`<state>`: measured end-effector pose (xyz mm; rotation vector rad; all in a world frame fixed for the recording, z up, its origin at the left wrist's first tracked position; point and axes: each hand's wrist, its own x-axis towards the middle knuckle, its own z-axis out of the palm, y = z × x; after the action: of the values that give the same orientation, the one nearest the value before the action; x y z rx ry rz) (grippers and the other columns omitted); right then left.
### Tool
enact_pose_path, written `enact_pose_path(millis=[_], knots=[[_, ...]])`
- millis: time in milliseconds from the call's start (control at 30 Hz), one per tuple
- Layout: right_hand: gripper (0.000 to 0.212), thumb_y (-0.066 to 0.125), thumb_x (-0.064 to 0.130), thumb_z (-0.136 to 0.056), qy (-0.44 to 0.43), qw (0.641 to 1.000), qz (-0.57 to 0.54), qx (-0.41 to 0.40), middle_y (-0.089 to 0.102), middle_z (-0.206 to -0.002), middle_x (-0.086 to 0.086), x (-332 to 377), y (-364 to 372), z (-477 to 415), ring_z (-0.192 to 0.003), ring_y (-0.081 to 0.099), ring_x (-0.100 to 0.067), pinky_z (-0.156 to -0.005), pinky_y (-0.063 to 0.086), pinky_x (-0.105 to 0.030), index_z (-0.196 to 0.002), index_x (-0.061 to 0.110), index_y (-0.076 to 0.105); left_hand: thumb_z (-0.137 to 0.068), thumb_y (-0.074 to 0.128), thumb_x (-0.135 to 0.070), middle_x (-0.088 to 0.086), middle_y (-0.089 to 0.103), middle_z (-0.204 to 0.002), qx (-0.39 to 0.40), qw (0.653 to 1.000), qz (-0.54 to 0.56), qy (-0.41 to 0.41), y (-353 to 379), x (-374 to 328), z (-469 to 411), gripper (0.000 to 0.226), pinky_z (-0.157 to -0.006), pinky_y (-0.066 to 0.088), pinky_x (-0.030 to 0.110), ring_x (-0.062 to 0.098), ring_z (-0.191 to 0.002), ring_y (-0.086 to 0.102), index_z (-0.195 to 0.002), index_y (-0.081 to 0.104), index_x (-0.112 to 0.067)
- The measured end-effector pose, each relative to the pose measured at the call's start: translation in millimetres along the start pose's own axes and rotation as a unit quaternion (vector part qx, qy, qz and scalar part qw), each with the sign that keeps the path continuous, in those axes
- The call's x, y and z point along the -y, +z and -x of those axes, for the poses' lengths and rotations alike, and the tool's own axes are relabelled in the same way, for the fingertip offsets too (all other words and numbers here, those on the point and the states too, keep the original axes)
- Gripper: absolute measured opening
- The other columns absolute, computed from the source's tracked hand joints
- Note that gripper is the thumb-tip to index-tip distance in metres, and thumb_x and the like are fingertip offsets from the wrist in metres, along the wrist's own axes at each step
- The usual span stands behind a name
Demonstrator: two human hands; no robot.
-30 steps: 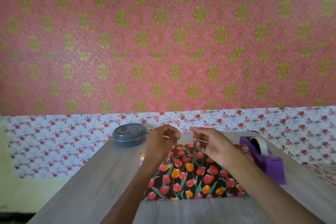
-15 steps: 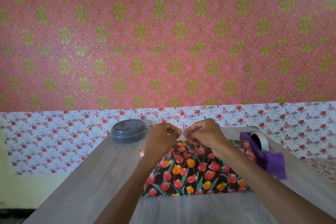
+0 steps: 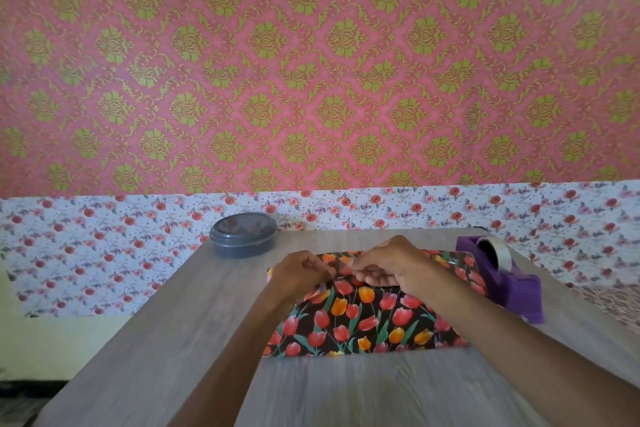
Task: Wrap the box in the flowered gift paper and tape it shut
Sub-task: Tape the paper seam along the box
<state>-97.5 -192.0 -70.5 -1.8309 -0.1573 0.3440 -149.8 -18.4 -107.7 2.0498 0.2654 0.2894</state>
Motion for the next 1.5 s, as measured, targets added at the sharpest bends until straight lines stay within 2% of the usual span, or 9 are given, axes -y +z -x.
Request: enact_pose_path(millis=[333,500,633,767,967,1133,1367,1433,1500], knots=[[0.019,0.084,0.010,-0.073,0.040,0.993,0.107,0.008,0.075,-0.081,-0.015,7.2,6.2,-6.7,-0.070,0.065,-0.019,-0.048,0.045,-0.018,-0.084,-0.003,0.076,-0.083,0.074,-0.007,0.000,0.073,-0.087,0.041,0.998,0.048,-0.016,-6.4,-1.2,-2.9,0.004,-0.069,0.044,0.020,0.013,-0.089,0.064,-0.082,0.075,-0.010],[0.022,0.085,0.009,-0.073,0.047,0.985,0.167,0.019,0.069,-0.063,-0.009,14.5,8.0,-6.7,-0.043,0.056,-0.010,-0.037,0.039,-0.016,-0.087,-0.004,0.074,-0.084,0.073,-0.007,-0.002,0.072,-0.087,0.044,0.998,0.037,-0.021,-5.6,0.9,-5.9,0.012,-0.083,0.047,0.027,0.013,-0.091,0.064,-0.076,0.075,-0.016],[0.035,0.088,0.022,-0.070,0.032,0.967,0.251,0.003,0.068,-0.058,-0.005,21.8,12.3,-6.2,-0.034,0.048,-0.006,-0.035,0.036,-0.014,-0.091,-0.002,0.072,-0.081,0.077,-0.008,-0.001,0.073,-0.081,0.037,0.999,0.039,-0.011,-6.7,2.5,-6.3,0.002,-0.064,0.048,0.016,0.009,-0.081,0.067,-0.081,0.075,-0.010],[0.041,0.089,0.044,-0.065,-0.008,0.929,0.368,-0.032,0.061,-0.048,0.006,23.9,9.4,-8.7,-0.029,0.046,-0.003,-0.035,0.035,-0.012,-0.071,0.009,0.067,-0.080,0.078,-0.008,0.000,0.073,-0.082,0.031,0.999,0.019,-0.004,-8.6,-1.0,-5.3,0.005,-0.067,0.048,0.017,0.012,-0.084,0.067,-0.078,0.074,-0.011],[0.033,0.077,0.016,-0.084,0.013,0.961,0.272,-0.044,0.066,-0.067,-0.008,11.9,9.5,-15.7,-0.037,0.049,-0.010,-0.037,0.042,-0.020,-0.105,0.001,0.056,-0.081,0.076,-0.004,0.000,0.071,-0.080,0.041,0.999,0.020,-0.001,-7.6,-7.1,-3.1,0.010,-0.065,0.047,0.017,0.013,-0.084,0.066,-0.077,0.070,-0.012],[0.059,0.080,0.057,-0.069,-0.028,0.931,0.361,-0.052,0.058,-0.055,0.000,5.2,10.8,-12.4,-0.038,0.047,-0.009,-0.040,0.037,-0.017,-0.084,0.005,0.057,-0.080,0.076,-0.004,0.000,0.067,-0.075,0.035,0.999,0.015,0.002,-4.9,-7.3,-5.4,0.013,-0.075,0.051,0.025,0.014,-0.078,0.063,-0.076,0.068,-0.013],[0.010,0.065,0.013,-0.081,-0.083,0.911,0.395,-0.086,0.057,-0.051,0.000,-1.5,14.3,-19.0,-0.043,0.049,-0.013,-0.044,0.040,-0.019,-0.076,0.005,0.065,-0.079,0.079,-0.009,0.001,0.068,-0.080,0.027,0.999,0.037,-0.014,-4.6,-4.9,-2.8,0.014,-0.065,0.045,0.021,0.013,-0.080,0.062,-0.082,0.065,-0.012],[0.027,0.070,0.020,-0.078,-0.111,0.912,0.383,-0.102,0.042,-0.046,0.002,-6.8,16.9,-18.3,-0.039,0.036,-0.012,-0.044,0.030,-0.021,-0.059,0.013,0.052,-0.079,0.079,-0.009,0.001,0.068,-0.080,0.026,0.999,0.038,-0.018,-4.7,-4.1,-3.4,0.015,-0.063,0.044,0.021,0.012,-0.078,0.062,-0.086,0.066,-0.009],[0.054,0.079,0.053,-0.070,-0.135,0.909,0.380,-0.108,0.034,-0.043,0.005,-11.0,17.4,-16.5,-0.036,0.030,-0.011,-0.042,0.024,-0.020,-0.051,0.019,0.042,-0.080,0.078,-0.007,0.002,0.068,-0.081,0.027,0.999,0.034,-0.020,-5.3,-3.2,-4.5,0.015,-0.061,0.045,0.019,0.010,-0.075,0.062,-0.091,0.067,-0.006]])
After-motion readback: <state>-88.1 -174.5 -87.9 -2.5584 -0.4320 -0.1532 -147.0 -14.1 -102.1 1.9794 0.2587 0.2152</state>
